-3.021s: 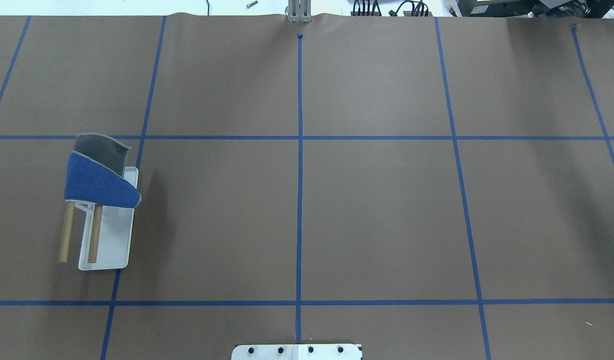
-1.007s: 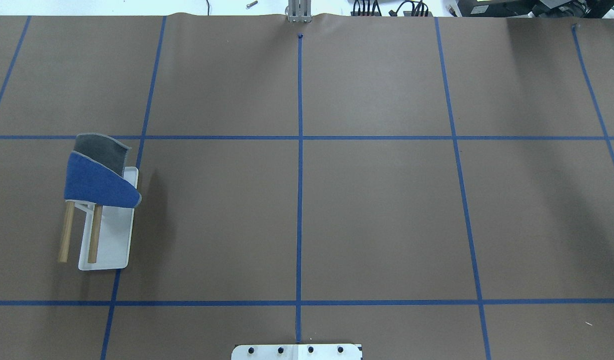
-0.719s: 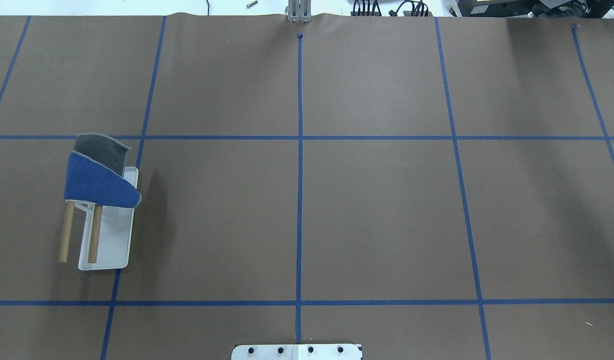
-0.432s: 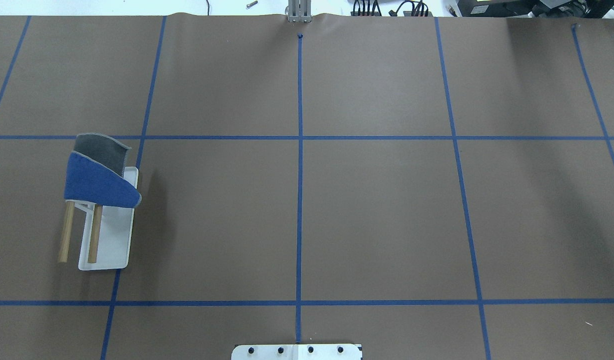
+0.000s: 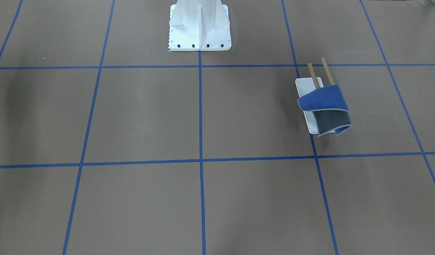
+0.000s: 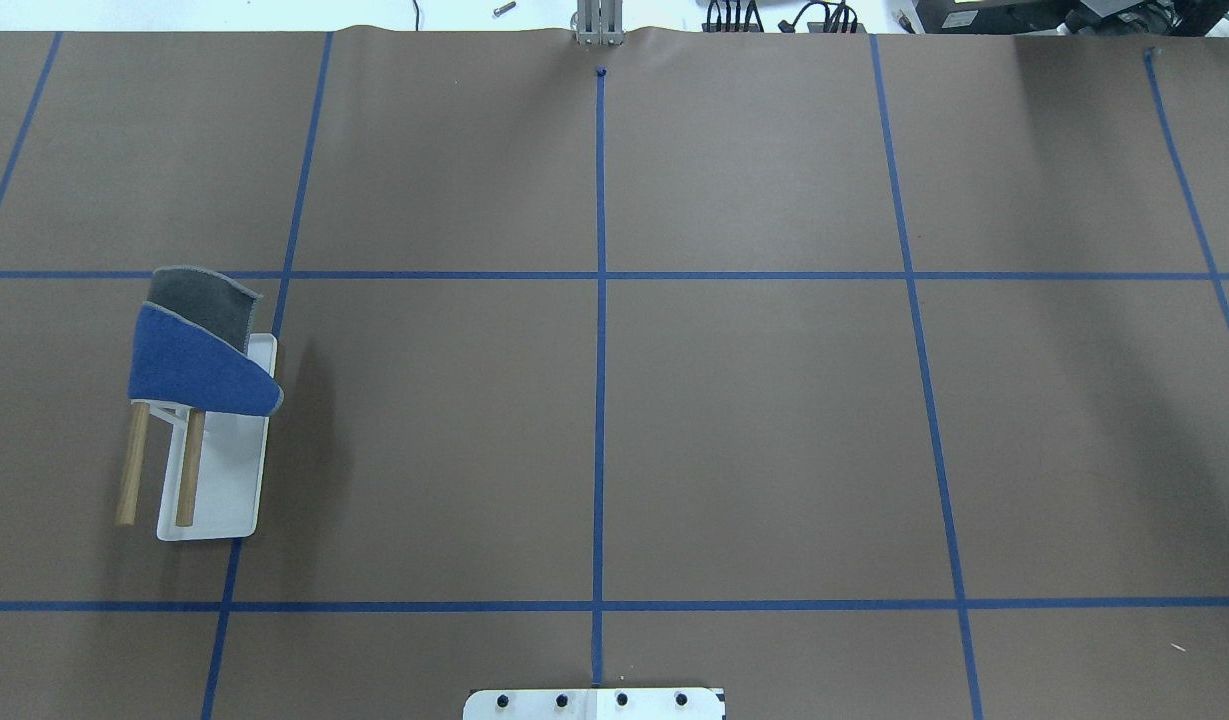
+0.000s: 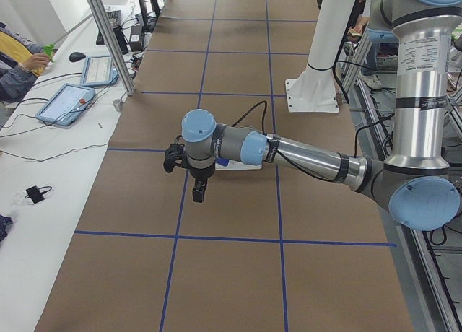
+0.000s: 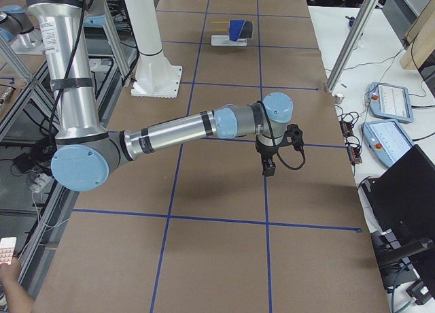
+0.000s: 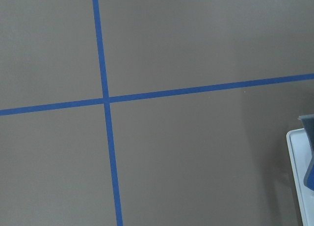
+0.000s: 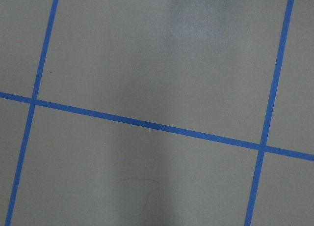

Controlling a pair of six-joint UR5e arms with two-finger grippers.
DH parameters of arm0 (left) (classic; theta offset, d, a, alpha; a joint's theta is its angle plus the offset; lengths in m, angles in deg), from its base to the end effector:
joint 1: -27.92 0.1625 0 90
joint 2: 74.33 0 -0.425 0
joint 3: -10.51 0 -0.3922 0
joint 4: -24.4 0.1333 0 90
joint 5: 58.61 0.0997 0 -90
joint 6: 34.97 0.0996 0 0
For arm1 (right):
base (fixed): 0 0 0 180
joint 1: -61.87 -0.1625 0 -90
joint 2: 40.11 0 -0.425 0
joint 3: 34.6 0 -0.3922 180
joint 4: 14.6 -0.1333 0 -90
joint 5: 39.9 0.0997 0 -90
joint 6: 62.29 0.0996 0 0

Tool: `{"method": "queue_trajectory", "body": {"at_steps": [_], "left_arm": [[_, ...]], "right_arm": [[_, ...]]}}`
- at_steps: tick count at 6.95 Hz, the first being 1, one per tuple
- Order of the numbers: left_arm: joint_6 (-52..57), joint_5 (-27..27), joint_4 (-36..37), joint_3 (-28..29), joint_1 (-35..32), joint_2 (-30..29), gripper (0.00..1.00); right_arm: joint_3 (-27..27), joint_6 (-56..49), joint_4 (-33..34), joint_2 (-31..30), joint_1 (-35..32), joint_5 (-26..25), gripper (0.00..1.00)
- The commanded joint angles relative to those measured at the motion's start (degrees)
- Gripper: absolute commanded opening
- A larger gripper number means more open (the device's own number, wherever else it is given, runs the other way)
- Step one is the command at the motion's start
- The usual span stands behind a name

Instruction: Hang towel on rack

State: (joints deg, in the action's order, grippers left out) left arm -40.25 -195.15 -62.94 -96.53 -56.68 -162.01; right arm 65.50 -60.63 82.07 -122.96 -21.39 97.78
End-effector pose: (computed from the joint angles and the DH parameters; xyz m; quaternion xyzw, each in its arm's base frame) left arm -0.0161 -0.4776 0.5337 0.0595 0.4002 0.0425 0.9135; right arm -0.0039 -0.5411 0.5155 0.0546 -0.4076 -0.0776 0.9082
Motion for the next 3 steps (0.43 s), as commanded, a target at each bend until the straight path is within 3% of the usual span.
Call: {"method": "queue_trajectory", "body": {"at_steps": [1, 3], "left_arm": [[0.0, 0.0, 0.2, 0.4, 0.1, -1.3, 0.98], [0.0, 0.0, 0.1, 0.3, 0.1, -1.4, 0.98]], "right_arm": [[0.0, 0.1, 0.0, 0.2, 0.0, 0.0, 1.00], [-0.3, 0.2, 0.0, 0.6, 0.0, -0.1, 1.00]]}}
